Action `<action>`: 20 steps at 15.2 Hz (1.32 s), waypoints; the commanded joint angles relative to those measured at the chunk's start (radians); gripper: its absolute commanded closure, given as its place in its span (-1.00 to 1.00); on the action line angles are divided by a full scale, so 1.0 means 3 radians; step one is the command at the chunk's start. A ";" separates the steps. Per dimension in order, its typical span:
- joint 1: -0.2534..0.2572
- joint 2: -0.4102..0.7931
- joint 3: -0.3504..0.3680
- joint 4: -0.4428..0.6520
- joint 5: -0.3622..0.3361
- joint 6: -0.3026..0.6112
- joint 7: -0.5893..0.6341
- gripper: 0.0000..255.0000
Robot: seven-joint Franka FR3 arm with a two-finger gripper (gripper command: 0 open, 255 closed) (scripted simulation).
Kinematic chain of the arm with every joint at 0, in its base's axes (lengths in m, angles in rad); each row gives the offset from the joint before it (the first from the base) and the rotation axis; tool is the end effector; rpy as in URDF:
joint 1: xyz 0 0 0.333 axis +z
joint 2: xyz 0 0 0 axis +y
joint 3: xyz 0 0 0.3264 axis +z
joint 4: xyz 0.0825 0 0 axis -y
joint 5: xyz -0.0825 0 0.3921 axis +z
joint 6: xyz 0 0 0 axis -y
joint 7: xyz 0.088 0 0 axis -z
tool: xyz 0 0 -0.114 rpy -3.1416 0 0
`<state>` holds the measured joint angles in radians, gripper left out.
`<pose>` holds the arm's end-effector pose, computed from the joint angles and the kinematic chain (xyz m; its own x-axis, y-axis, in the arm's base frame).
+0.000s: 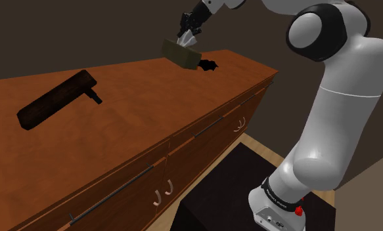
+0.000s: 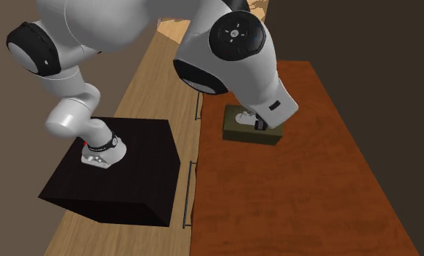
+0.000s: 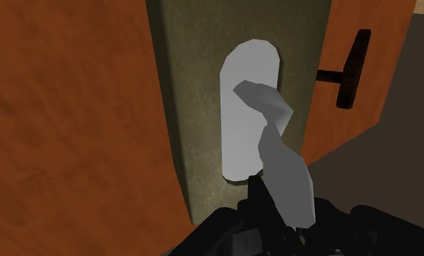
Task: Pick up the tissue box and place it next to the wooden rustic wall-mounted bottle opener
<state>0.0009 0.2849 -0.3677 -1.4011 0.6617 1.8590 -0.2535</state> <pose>0.6590 -0.1601 0.5861 0.9202 -0.2786 0.2751 -0.1219 -0.8716 -0.4749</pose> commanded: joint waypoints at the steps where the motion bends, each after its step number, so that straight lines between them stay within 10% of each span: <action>1: 0.0118 -0.0045 0.0042 -0.0054 -0.0050 0.0099 0.0132 1.00; 20: 0.1044 0.0310 0.0429 0.0357 -0.0460 0.0706 0.1421 1.00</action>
<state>0.3024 0.3596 -0.2434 -1.3174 0.5291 2.0670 0.1512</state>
